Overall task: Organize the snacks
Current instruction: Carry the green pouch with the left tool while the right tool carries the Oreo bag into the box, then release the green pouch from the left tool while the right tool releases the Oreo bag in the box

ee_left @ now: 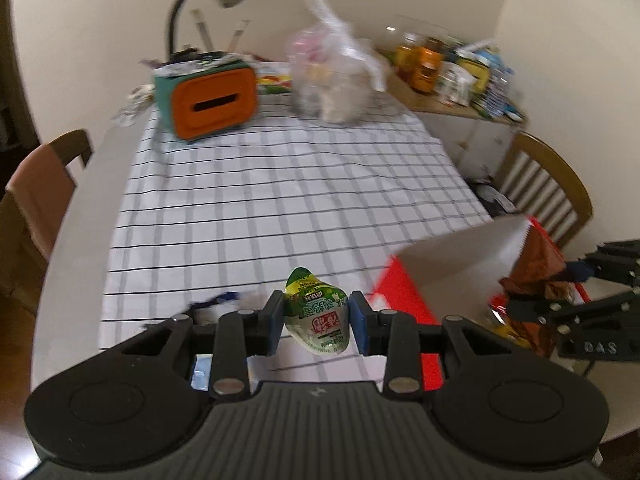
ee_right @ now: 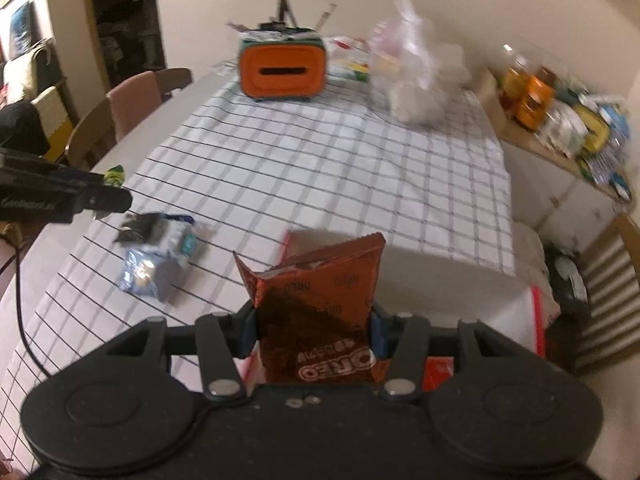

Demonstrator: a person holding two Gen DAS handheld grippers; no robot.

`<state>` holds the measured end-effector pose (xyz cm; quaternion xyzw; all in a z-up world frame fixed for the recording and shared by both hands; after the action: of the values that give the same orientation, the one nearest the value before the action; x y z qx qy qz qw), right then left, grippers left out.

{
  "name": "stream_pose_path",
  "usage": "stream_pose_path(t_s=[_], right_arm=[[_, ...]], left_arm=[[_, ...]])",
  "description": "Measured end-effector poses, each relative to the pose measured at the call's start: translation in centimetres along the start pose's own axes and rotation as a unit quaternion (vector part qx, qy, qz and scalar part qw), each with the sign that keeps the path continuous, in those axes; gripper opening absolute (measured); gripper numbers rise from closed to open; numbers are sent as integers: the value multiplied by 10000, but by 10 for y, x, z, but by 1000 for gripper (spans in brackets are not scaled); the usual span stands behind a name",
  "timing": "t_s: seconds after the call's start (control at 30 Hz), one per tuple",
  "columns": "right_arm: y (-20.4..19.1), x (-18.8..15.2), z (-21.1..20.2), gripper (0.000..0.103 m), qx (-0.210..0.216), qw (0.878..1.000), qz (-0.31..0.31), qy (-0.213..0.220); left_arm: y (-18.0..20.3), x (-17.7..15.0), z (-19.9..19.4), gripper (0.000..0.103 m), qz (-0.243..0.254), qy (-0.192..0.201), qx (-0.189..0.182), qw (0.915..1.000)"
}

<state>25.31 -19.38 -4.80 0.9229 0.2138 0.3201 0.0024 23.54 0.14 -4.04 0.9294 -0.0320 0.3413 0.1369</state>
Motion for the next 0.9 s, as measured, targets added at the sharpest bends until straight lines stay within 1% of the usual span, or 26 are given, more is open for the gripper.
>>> stream_pose_path(t_s=[0.2, 0.43, 0.7, 0.9], right_arm=[[44, -26, 0, 51, -150, 9997, 196, -82], [91, -47, 15, 51, -301, 9987, 378, -189], [125, -62, 52, 51, -351, 9965, 571, -504], [132, -68, 74, 51, -241, 9950, 720, -654]], left_arm=[[62, -10, 21, 34, 296, -193, -134, 9993], [116, -27, 56, 34, 492, -464, -181, 9975], [155, -44, 100, 34, 692, -797, -150, 9943], [168, -57, 128, 34, 749, -1055, -34, 9916]])
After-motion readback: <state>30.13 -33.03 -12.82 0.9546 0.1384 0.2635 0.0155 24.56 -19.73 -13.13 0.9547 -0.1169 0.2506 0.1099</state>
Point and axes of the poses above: each gripper's, at about its wrist camera, not at the fingertips, and z roughly the way its jaws point, y to its right, x to its top, the point moved 6 cm from there along z, roughly the way its jaws point, and after that the axes turned 7 degrees about -x, right-handed, at the moved point
